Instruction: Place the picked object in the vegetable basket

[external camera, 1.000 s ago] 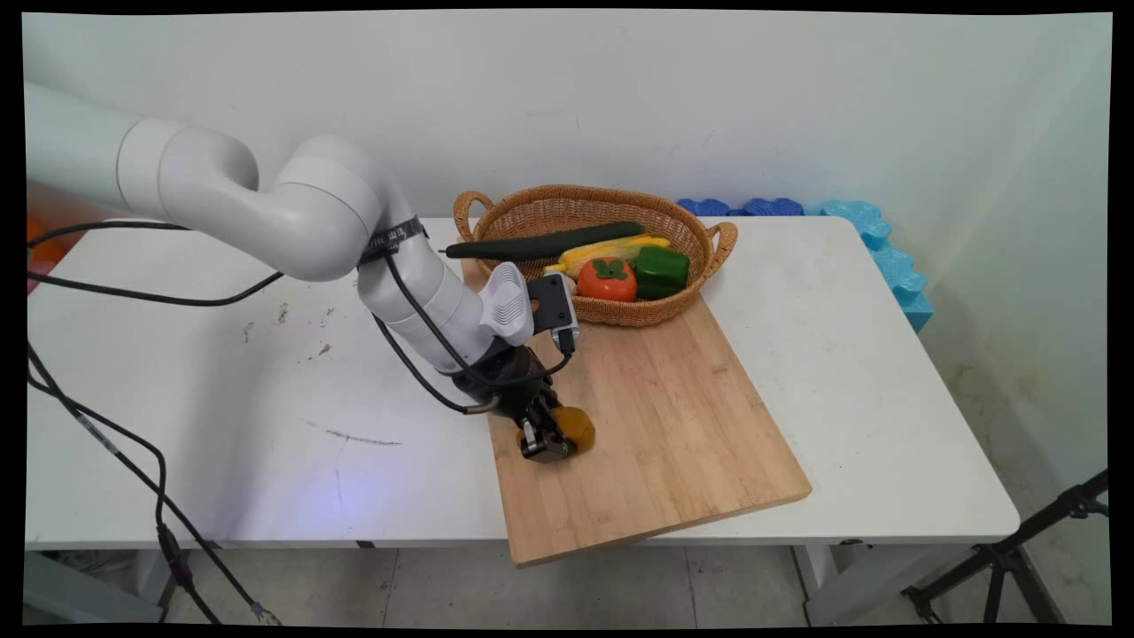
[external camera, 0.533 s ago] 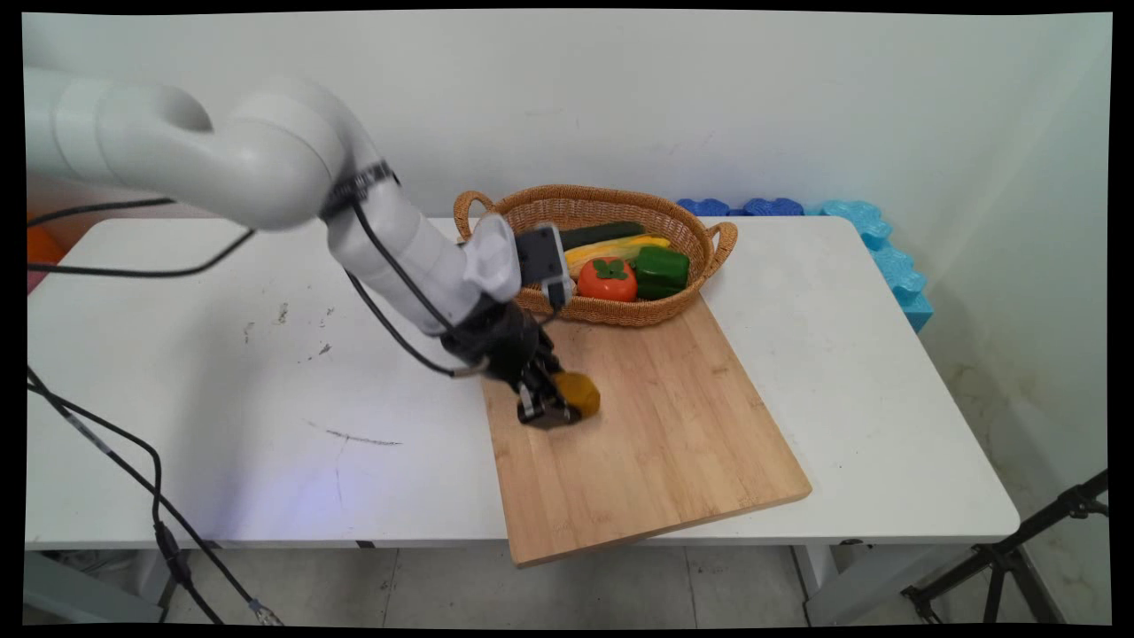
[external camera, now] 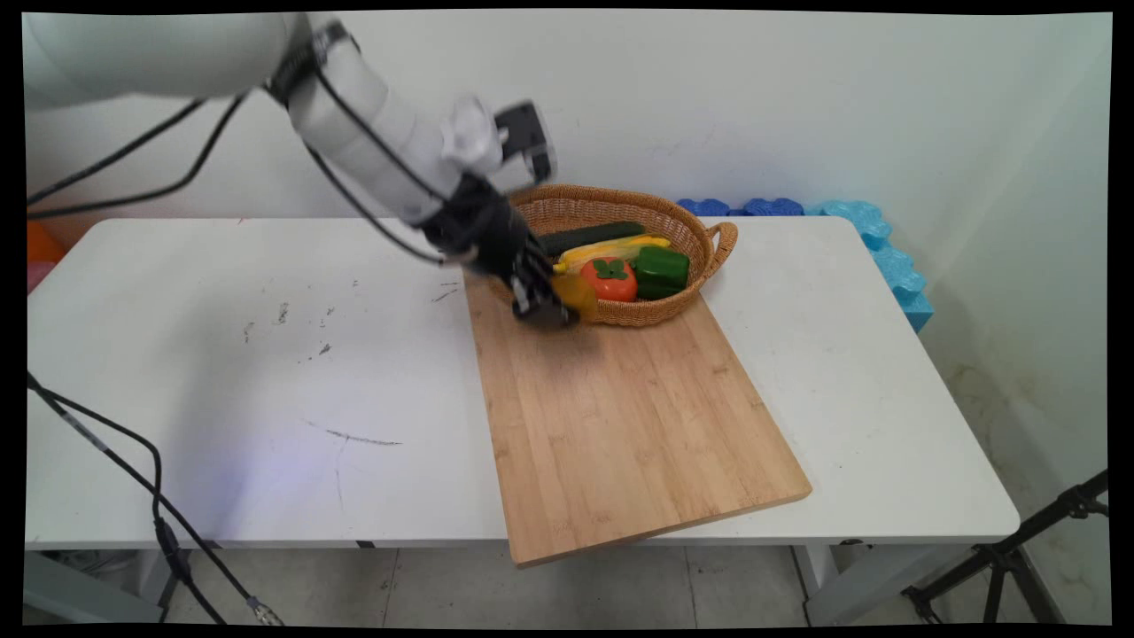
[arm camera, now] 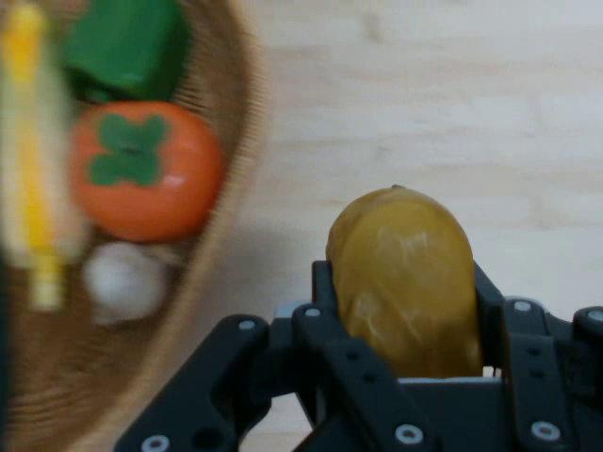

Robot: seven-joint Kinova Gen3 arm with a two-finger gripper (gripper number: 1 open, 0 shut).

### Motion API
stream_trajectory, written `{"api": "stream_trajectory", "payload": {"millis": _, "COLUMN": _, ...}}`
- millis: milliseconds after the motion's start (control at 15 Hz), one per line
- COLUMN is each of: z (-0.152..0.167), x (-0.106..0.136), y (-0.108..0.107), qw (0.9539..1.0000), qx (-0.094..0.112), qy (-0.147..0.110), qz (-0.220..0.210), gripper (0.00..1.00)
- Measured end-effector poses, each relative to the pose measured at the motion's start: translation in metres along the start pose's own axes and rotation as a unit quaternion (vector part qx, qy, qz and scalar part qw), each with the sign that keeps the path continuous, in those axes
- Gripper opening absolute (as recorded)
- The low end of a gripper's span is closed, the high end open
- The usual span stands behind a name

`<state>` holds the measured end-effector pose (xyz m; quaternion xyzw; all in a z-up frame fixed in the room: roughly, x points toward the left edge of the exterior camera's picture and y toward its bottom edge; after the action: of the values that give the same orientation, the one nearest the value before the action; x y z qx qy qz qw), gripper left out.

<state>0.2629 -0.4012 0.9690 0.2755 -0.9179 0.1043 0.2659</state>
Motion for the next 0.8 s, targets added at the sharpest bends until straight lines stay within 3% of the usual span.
{"api": "stream_trajectory", "payload": {"millis": 400, "z": -0.013, "x": 0.014, "y": -0.058, "qw": 0.9984, "qx": 0.052, "qy": 0.0, "qz": -0.023, "gripper": 0.0}}
{"api": "stream_trajectory", "payload": {"millis": 800, "z": 0.016, "x": 0.008, "y": -0.101, "qw": 0.9953, "qx": 0.086, "qy": -0.011, "qz": -0.043, "gripper": 0.0}}
